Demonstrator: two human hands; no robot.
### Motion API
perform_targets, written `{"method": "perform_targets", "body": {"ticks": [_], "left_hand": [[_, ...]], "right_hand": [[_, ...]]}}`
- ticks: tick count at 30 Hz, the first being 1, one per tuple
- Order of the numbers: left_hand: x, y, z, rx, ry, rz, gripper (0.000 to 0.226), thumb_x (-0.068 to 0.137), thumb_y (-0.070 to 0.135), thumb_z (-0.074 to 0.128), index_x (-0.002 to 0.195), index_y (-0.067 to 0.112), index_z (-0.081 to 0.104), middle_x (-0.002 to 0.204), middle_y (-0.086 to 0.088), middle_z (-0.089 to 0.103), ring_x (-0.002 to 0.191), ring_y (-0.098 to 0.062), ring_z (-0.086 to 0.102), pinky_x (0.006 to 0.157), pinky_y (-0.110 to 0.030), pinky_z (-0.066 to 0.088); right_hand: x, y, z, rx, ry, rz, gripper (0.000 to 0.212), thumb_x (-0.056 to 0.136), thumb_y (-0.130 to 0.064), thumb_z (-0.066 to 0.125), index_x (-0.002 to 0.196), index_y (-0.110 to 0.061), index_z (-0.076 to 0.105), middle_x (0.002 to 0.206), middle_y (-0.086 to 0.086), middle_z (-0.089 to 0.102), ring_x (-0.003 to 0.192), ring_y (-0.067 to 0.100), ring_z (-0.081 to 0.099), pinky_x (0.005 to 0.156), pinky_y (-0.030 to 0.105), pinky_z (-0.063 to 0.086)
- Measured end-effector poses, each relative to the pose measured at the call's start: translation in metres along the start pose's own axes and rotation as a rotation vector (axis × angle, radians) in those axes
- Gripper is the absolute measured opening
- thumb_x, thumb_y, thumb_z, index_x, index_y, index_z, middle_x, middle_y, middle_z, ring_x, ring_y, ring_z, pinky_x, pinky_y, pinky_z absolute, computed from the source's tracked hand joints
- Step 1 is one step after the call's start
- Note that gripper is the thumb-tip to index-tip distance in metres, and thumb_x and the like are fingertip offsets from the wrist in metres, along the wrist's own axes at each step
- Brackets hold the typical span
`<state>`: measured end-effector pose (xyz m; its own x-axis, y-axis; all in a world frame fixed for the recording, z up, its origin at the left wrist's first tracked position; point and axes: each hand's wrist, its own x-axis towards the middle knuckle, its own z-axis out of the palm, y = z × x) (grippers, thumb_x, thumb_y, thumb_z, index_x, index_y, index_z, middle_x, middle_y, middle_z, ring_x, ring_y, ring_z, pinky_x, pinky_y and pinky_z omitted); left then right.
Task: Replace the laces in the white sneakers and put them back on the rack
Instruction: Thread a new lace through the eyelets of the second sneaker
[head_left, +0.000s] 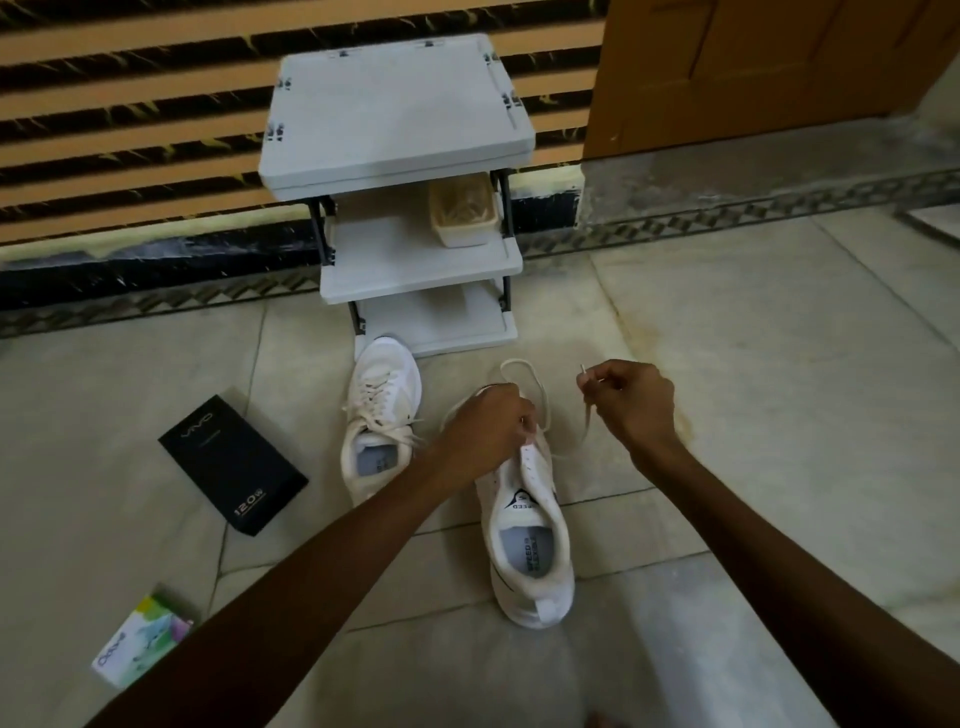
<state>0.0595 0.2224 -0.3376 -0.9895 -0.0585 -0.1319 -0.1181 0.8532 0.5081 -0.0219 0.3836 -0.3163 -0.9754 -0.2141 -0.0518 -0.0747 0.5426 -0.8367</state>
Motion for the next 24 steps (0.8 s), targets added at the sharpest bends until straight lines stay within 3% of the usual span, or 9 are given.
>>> {"method": "perform_targets", "body": {"ticks": [3,8,11,14,16,19,24], "left_hand": [[0.002,0.004,0.003,0.07,0.025,0.012,0.007,0.08,0.014,0.07,0.086,0.011,0.073,0.096,-0.006,0.062,0.093,-0.023,0.06,0.083,-0.039,0.049],[0.008,0.016,0.005,0.285,0.005,-0.009,0.017,0.084,0.024,0.071,0.091,0.009,0.069,0.104,-0.008,0.063,0.098,-0.025,0.061,0.082,-0.034,0.049],[0.011,0.019,0.014,0.523,0.007,0.015,0.021,0.09,0.024,0.065,0.104,0.009,0.066,0.111,-0.008,0.061,0.102,-0.024,0.061,0.081,-0.032,0.046],[0.008,0.014,0.022,0.56,0.038,0.019,0.023,0.092,0.023,0.062,0.111,0.01,0.059,0.114,-0.008,0.061,0.105,-0.023,0.059,0.082,-0.031,0.045],[0.004,0.01,0.023,0.468,0.051,0.0,0.022,0.092,0.02,0.061,0.109,0.008,0.058,0.111,-0.01,0.062,0.104,-0.025,0.06,0.084,-0.032,0.045],[0.001,0.008,0.011,0.135,0.092,-0.074,0.015,0.088,0.007,0.061,0.102,0.003,0.065,0.104,-0.012,0.065,0.098,-0.026,0.062,0.086,-0.037,0.049],[-0.005,0.027,-0.047,-0.342,0.335,-0.099,0.009,0.088,0.015,0.068,0.08,0.017,0.073,0.075,0.008,0.069,0.068,-0.001,0.062,0.068,-0.018,0.047]], "right_hand": [[0.001,-0.003,-0.01,-0.005,0.075,-0.041,0.012,0.086,-0.029,0.068,0.083,-0.021,0.076,0.068,-0.006,0.07,0.067,0.01,0.066,0.069,0.029,0.054],[0.005,-0.008,-0.024,0.008,0.194,-0.111,0.017,0.087,-0.033,0.065,0.081,-0.02,0.074,0.069,-0.008,0.069,0.07,0.008,0.065,0.072,0.027,0.051],[0.006,-0.01,-0.028,0.027,0.183,-0.111,0.017,0.087,-0.033,0.065,0.08,-0.021,0.074,0.068,-0.008,0.069,0.07,0.008,0.065,0.075,0.03,0.053],[0.003,-0.01,-0.029,0.038,0.156,-0.108,0.016,0.086,-0.032,0.066,0.075,-0.022,0.073,0.065,-0.009,0.067,0.066,0.008,0.065,0.072,0.033,0.055],[0.001,-0.008,-0.028,0.056,0.13,-0.094,0.015,0.086,-0.031,0.067,0.075,-0.023,0.073,0.064,-0.009,0.068,0.064,0.009,0.065,0.071,0.036,0.056],[-0.003,-0.011,-0.028,0.102,0.061,-0.102,0.012,0.086,-0.031,0.069,0.077,-0.023,0.073,0.065,-0.008,0.068,0.064,0.008,0.065,0.07,0.039,0.058],[-0.007,-0.042,-0.034,0.24,-0.026,-0.087,0.01,0.085,-0.031,0.073,0.078,-0.024,0.075,0.071,-0.01,0.069,0.068,0.005,0.063,0.07,0.035,0.056]]}}
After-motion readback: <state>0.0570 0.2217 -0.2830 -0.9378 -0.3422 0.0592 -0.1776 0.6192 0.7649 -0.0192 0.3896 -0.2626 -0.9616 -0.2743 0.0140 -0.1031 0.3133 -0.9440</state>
